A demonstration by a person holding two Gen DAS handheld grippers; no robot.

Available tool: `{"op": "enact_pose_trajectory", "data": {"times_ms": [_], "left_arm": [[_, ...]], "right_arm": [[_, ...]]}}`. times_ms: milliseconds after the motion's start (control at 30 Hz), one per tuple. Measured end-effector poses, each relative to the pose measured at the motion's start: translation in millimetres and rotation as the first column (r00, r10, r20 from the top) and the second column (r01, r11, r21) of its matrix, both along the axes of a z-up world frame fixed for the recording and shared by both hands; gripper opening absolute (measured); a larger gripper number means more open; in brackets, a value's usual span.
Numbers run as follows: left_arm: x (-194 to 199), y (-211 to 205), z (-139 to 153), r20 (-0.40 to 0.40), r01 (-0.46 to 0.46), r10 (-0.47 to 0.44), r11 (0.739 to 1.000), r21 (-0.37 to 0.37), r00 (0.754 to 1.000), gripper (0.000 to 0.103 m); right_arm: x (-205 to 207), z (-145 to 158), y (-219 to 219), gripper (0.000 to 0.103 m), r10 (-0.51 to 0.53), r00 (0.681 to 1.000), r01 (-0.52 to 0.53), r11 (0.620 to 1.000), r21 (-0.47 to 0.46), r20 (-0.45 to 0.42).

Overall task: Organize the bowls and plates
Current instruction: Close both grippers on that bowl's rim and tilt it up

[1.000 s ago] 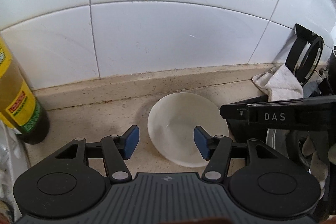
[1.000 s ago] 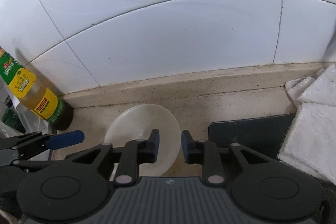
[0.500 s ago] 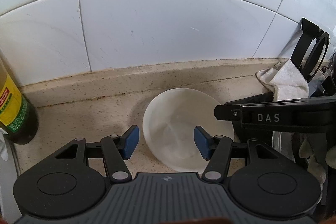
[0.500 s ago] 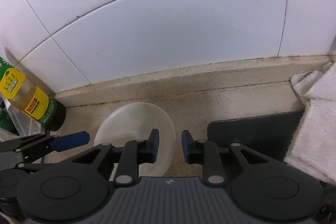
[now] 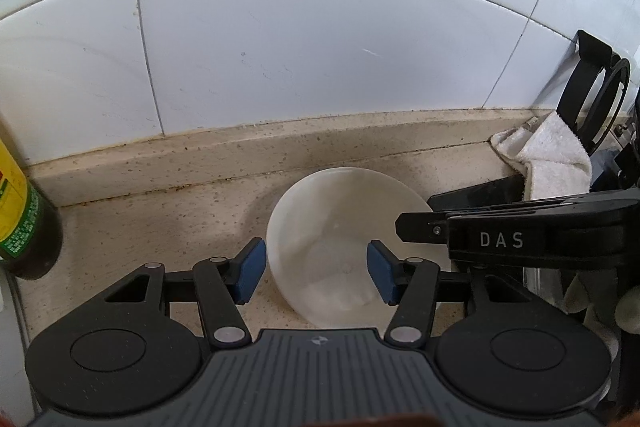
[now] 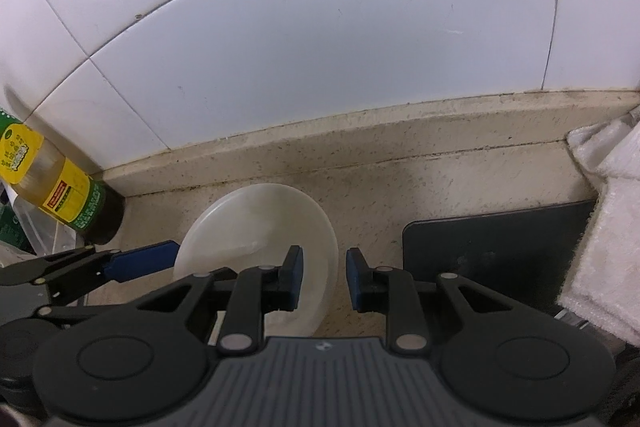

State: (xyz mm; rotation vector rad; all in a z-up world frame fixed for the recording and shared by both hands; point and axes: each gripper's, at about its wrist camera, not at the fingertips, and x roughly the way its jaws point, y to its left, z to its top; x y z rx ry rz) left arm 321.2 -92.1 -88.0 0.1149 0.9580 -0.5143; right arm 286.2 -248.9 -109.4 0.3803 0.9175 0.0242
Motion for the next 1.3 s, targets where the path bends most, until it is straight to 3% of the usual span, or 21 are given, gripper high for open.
{"op": "enact_pose_trajectory", "data": {"times_ms": [133, 600, 900, 1300], "left_arm": [[2, 0, -3, -0.008, -0.001, 0.001, 1.000, 0.005, 1.000, 0.055], [6, 8, -4, -0.008, -0.019, 0.019, 1.000, 0.008, 1.000, 0.022], [4, 14, -1, -0.024, -0.021, 0.021, 1.000, -0.016, 1.000, 0.022], [-9, 20, 25, 0.028, -0.016, 0.017, 0.999, -0.032, 0.999, 0.022]], "right_arm": [[2, -1, 2, 0.023, 0.014, 1.000, -0.014, 1.000, -0.003, -0.008], [0, -4, -6, 0.010, -0.009, 1.000, 0.009, 1.000, 0.015, -0.006], [-5, 2, -11, 0.010, -0.018, 1.000, 0.017, 0.999, 0.046, 0.005], [-17, 21, -11, 0.010, -0.024, 0.999, 0.020, 0.997, 0.075, 0.043]]}}
